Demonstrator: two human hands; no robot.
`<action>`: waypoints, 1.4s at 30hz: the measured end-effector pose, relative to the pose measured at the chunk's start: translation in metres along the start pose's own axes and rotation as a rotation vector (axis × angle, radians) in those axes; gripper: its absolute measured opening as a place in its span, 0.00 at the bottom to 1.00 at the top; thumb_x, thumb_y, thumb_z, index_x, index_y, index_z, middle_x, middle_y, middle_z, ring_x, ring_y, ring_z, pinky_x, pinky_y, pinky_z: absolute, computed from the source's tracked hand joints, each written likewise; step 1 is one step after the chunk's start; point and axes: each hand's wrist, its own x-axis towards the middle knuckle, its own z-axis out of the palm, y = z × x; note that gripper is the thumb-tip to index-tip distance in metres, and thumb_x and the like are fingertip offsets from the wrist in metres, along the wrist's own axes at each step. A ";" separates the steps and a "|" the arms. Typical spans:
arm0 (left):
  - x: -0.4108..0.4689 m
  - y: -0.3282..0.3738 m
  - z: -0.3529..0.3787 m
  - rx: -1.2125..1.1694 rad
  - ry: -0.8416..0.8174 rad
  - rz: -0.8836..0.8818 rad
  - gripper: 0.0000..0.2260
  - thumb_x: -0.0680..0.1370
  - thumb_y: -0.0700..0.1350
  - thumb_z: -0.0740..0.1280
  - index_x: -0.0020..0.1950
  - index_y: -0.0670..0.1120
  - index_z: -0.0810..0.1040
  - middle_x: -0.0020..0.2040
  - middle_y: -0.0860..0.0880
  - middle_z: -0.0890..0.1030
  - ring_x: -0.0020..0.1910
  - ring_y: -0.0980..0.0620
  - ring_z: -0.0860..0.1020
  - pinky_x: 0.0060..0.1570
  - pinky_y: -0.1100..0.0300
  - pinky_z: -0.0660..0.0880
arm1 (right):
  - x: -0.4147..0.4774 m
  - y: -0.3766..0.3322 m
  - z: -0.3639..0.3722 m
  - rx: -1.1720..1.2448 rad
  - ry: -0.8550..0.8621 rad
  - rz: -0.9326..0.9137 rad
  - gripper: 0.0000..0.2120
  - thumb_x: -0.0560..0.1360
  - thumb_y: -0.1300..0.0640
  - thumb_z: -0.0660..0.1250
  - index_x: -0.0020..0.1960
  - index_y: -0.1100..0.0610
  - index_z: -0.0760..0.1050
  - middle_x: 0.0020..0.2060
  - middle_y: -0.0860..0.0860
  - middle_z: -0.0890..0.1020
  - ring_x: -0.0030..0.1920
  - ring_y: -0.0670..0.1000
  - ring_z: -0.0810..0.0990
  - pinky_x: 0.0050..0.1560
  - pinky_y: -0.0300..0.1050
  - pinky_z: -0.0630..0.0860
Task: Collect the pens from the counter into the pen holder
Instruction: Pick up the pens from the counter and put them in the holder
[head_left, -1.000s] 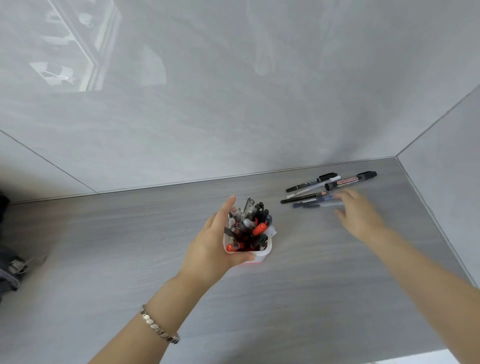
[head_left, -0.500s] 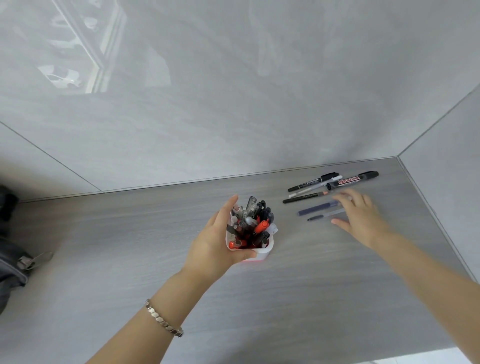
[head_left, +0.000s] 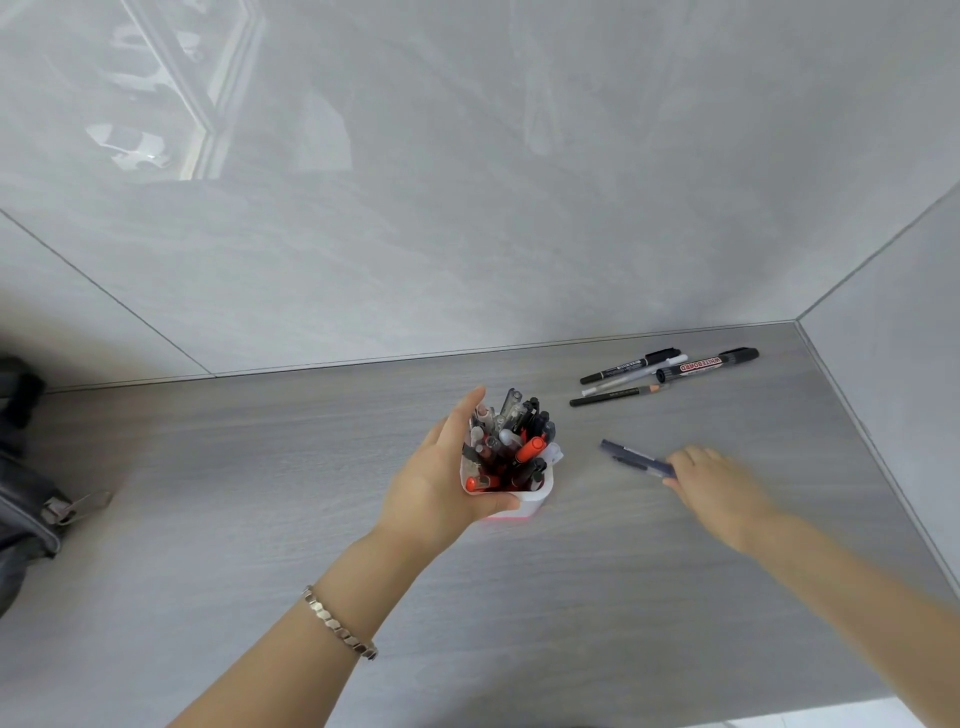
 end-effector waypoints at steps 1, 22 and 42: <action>0.000 0.000 0.000 -0.002 0.000 0.001 0.45 0.64 0.50 0.77 0.71 0.61 0.51 0.71 0.54 0.66 0.67 0.55 0.67 0.55 0.61 0.66 | -0.009 -0.007 -0.005 0.026 -0.023 0.016 0.12 0.80 0.54 0.55 0.57 0.61 0.70 0.53 0.58 0.78 0.55 0.59 0.76 0.53 0.50 0.70; -0.001 -0.001 -0.001 -0.013 0.016 0.008 0.45 0.63 0.49 0.77 0.71 0.60 0.52 0.69 0.54 0.67 0.66 0.54 0.69 0.54 0.61 0.68 | -0.034 -0.141 -0.145 0.225 0.133 -0.157 0.13 0.75 0.55 0.65 0.33 0.56 0.71 0.33 0.56 0.74 0.39 0.59 0.74 0.34 0.47 0.68; -0.001 0.000 0.001 0.018 0.025 0.015 0.43 0.65 0.48 0.76 0.72 0.58 0.53 0.69 0.53 0.68 0.65 0.52 0.71 0.55 0.53 0.75 | -0.030 -0.160 -0.048 0.232 0.437 -0.189 0.32 0.78 0.39 0.36 0.71 0.58 0.58 0.72 0.51 0.66 0.71 0.56 0.56 0.65 0.57 0.59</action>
